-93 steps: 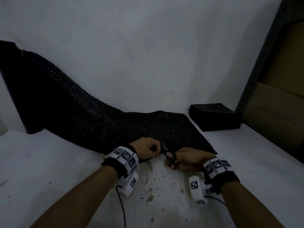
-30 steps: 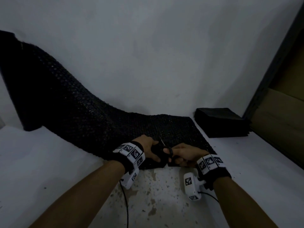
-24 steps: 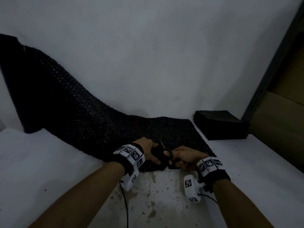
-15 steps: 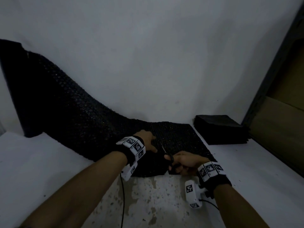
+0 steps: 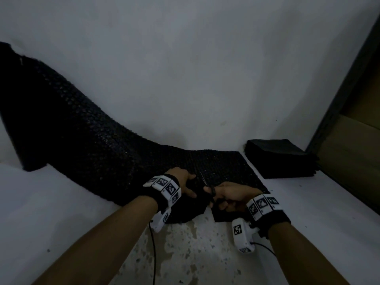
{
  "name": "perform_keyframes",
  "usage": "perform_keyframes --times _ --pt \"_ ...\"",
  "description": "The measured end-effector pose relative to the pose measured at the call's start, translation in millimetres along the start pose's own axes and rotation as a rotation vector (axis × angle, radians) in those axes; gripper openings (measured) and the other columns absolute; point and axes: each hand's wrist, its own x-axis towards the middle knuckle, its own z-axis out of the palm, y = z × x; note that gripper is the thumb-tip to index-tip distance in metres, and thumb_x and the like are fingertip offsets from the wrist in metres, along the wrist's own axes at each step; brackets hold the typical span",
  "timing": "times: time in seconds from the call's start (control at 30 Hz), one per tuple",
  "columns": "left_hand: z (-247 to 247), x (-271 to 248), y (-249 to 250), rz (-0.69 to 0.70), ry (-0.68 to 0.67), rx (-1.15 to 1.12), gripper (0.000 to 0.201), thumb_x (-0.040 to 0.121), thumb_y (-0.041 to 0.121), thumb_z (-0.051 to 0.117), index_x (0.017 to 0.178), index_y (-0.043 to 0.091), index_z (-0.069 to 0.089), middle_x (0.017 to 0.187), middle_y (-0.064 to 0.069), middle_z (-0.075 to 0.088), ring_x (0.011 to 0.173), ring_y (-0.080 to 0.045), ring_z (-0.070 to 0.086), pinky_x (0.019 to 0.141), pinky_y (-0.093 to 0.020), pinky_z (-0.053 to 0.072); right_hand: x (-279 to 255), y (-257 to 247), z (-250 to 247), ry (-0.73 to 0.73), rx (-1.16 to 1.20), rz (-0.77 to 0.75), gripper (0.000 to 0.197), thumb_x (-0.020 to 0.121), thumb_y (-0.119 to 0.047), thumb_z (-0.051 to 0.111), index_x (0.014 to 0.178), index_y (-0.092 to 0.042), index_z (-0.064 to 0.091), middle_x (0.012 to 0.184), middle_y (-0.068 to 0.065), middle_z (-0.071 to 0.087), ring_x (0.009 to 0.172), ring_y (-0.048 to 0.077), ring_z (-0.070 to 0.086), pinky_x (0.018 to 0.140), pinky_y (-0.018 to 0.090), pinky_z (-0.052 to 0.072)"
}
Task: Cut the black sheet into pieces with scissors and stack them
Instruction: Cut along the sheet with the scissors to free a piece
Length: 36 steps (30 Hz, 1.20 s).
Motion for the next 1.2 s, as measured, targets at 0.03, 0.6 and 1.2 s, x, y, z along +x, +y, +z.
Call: perform_keyframes --times 0.03,0.6,1.2 --pt "0 0 0 0.003 0.002 0.002 0.092 0.085 0.059 0.067 0.158 0.023 0.024 0.149 -0.011 0.046 0.130 -0.030 0.049 0.107 -0.038 0.044 2 -2 -1 0.001 0.007 -0.004 0.066 0.063 -0.073 0.079 0.080 -0.010 0.074 0.099 0.018 0.039 0.056 0.016 0.022 0.041 0.022 0.023" --pt "3 0 0 0.024 0.013 0.023 0.087 0.084 0.059 0.069 0.154 0.019 0.034 0.140 -0.013 0.055 0.123 -0.030 0.055 0.103 -0.039 0.047 4 -11 5 0.100 0.058 -0.029 0.044 0.086 -0.052 0.069 0.074 -0.009 0.066 0.055 -0.001 0.051 0.044 0.009 0.030 0.041 0.020 0.021" --pt "0 -6 2 0.056 -0.001 0.066 0.084 0.085 0.058 0.067 0.153 0.021 0.035 0.134 -0.013 0.058 0.118 -0.032 0.056 0.100 -0.041 0.049 18 -34 0 0.122 0.041 -0.029 0.042 0.097 -0.043 0.061 0.076 -0.006 0.063 0.054 -0.004 0.057 0.041 0.005 0.033 0.039 0.017 0.024"
